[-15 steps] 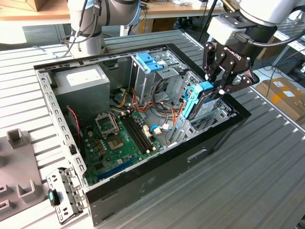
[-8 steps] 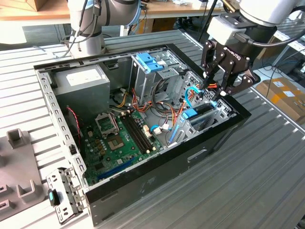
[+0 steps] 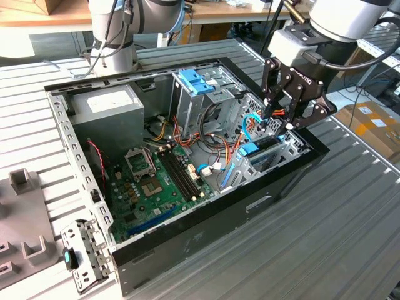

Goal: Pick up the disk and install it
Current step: 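Insert the disk into the insertion slot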

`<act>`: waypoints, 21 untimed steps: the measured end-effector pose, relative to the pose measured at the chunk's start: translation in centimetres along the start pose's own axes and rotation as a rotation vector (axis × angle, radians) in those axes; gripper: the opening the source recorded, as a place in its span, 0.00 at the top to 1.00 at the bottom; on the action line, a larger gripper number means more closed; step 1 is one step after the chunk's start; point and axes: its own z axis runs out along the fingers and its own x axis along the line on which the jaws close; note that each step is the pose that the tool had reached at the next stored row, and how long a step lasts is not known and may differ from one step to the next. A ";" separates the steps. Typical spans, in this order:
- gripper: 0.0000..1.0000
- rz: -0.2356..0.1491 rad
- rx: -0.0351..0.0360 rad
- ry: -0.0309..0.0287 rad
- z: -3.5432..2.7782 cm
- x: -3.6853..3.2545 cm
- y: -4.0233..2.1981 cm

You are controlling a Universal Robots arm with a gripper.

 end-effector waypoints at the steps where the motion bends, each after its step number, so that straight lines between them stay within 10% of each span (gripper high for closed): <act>1: 0.51 0.000 0.0000 -0.0002 0.22 -0.08 0.01; 21: 0.51 0.000 -0.0001 0.0003 3.58 -0.45 0.07</act>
